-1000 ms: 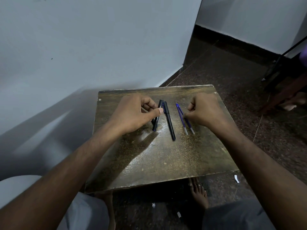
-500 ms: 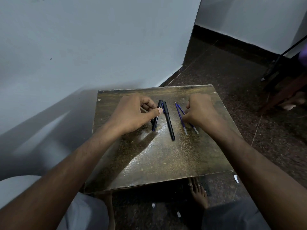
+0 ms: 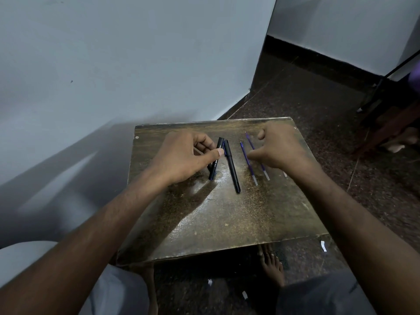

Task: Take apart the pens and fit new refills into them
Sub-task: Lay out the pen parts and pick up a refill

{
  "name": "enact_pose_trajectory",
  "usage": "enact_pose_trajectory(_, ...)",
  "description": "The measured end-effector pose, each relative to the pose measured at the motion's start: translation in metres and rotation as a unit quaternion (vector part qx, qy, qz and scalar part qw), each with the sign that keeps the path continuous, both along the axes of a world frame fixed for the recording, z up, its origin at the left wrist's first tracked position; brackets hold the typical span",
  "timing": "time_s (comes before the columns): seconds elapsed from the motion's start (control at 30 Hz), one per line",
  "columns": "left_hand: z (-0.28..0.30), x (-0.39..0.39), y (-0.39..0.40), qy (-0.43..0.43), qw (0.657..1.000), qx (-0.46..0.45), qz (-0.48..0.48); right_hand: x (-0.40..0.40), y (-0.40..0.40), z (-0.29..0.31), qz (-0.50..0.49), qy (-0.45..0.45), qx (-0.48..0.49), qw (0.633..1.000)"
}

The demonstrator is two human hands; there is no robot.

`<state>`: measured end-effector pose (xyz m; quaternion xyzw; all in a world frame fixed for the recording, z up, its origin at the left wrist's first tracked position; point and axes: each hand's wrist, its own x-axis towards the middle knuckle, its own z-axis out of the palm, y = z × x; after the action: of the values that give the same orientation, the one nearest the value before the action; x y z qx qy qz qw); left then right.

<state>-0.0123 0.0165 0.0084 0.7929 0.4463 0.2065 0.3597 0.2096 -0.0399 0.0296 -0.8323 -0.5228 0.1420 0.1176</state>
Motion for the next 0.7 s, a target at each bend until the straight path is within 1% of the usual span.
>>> enact_pose_trajectory(0.03, 0.0, 0.001, 0.0, -0.001, 1.0, 0.003, -0.003, 0.004, -0.002, 0.004, -0.003, 0.044, 0.026, 0.999)
enact_pose_trajectory(0.1, 0.0, 0.001, -0.001, -0.002, 1.0, 0.004, -0.007, 0.011, -0.005, 0.009, -0.011, 0.189, 0.064, 0.98)
enact_pose_trajectory(0.13, 0.0, 0.001, -0.001, -0.002, 1.0, 0.004, -0.008, 0.013, -0.005, 0.011, -0.008, 0.267, 0.071, 0.961)
enact_pose_trajectory(0.2, -0.001, 0.0, -0.001, -0.002, 1.0, 0.006, -0.012, 0.013, -0.003, 0.01, 0.002, 0.385, 0.09, 0.919)
enact_pose_trajectory(0.27, -0.001, 0.001, -0.001, 0.001, 1.0, 0.011, -0.019, 0.012, 0.0, 0.009, -0.004, 0.462, 0.131, 0.877)
enact_pose_trajectory(0.3, -0.001, 0.001, -0.001, 0.005, 1.0, 0.013, -0.024, 0.011, 0.002, 0.009, -0.007, 0.485, 0.157, 0.86)
enact_pose_trajectory(0.33, -0.002, 0.001, -0.001, 0.01, 0.999, 0.015, -0.031, 0.01, 0.002, 0.01, -0.005, 0.493, 0.184, 0.85)
enact_pose_trajectory(0.47, -0.004, 0.001, -0.001, 0.013, 0.999, 0.012, -0.048, 0.006, 0.002, 0.007, 0.033, 0.476, 0.259, 0.84)
enact_pose_trajectory(0.53, -0.005, 0.001, -0.001, 0.005, 0.999, 0.014, -0.05, 0.003, 0.003, 0.005, 0.042, 0.472, 0.268, 0.839)
enact_pose_trajectory(0.7, -0.002, 0.001, -0.002, -0.009, 0.998, 0.022, -0.05, 0.002, 0.004, 0.001, 0.05, 0.466, 0.243, 0.849)
